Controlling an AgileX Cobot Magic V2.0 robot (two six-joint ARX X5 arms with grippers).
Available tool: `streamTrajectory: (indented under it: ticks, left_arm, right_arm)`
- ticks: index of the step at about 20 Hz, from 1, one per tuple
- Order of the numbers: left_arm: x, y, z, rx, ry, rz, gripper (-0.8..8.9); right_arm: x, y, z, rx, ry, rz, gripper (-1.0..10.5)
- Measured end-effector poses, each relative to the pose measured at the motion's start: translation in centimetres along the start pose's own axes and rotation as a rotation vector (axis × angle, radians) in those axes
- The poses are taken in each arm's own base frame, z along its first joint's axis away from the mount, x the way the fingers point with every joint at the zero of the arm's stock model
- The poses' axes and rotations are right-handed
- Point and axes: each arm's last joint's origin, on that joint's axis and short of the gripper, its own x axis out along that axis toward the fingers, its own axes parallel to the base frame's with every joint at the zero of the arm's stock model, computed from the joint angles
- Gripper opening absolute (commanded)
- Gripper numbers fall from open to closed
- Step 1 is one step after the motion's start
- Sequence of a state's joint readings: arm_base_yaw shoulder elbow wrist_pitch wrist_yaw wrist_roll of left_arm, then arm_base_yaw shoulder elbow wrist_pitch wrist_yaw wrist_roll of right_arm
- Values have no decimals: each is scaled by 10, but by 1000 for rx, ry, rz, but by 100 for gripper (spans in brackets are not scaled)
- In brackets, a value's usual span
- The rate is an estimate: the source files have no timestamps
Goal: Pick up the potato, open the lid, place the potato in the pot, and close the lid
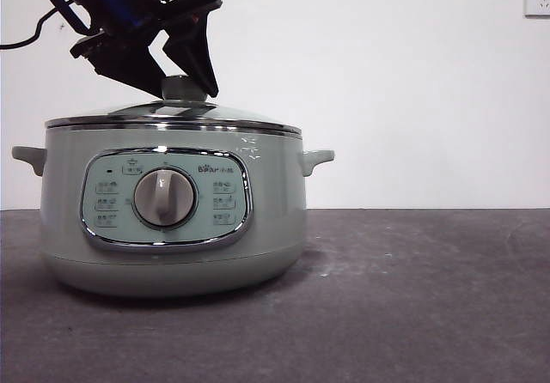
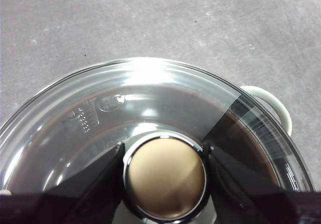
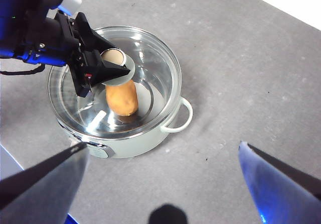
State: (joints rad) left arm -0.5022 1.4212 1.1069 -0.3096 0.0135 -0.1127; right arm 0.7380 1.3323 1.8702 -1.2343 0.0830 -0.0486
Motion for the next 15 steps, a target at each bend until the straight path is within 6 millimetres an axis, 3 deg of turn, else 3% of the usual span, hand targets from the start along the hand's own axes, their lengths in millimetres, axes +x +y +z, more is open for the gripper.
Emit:
streamTrajectory:
  ticks: [3, 6, 7, 15]
  left_arm:
    - [0, 0, 0, 0, 0, 0, 24]
    - [0, 0, 0, 0, 0, 0, 352]
    - [0, 0, 0, 1, 0, 0, 382]
    - [-9, 0, 2, 24, -13, 7, 382]
  right_arm:
    - [0, 0, 0, 0, 0, 0, 500]
    - [0, 0, -1, 1, 11, 1, 500]
    - [0, 0, -2, 1, 16, 1, 500]
    - [0, 0, -3, 15, 36, 1, 500]
